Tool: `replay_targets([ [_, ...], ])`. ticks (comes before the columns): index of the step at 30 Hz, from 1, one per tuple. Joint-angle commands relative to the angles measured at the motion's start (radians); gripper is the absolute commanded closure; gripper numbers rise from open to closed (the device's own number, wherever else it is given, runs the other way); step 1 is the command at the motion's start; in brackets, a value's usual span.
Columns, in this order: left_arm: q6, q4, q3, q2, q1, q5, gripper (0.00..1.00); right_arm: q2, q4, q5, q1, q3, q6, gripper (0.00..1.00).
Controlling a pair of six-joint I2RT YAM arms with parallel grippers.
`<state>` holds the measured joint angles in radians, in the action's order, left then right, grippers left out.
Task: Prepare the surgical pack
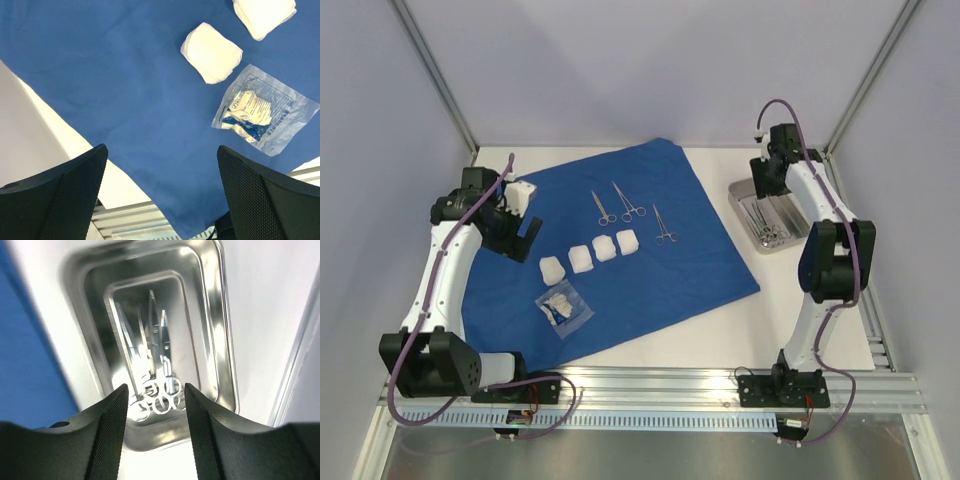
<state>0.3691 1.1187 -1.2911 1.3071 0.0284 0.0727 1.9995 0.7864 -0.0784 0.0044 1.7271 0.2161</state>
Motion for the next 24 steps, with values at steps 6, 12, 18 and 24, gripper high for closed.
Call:
replay_targets([
  [6,0.007,0.033,0.055,-0.143,0.001,0.021,0.0,-0.254,0.013,-0.064,0.26,-0.11,-0.208,0.5],
  [12,0.028,-0.023,0.095,-0.132,0.001,0.064,0.0,-0.243,-0.074,-0.02,0.442,-0.181,-0.319,0.68],
  [18,0.048,-0.1,-0.026,0.058,0.001,0.099,0.0,-0.11,-0.159,0.062,0.511,-0.117,-0.397,0.79],
  [24,0.002,-0.082,-0.209,0.245,0.001,0.232,0.0,0.034,-0.153,0.054,0.545,0.032,-0.438,0.83],
])
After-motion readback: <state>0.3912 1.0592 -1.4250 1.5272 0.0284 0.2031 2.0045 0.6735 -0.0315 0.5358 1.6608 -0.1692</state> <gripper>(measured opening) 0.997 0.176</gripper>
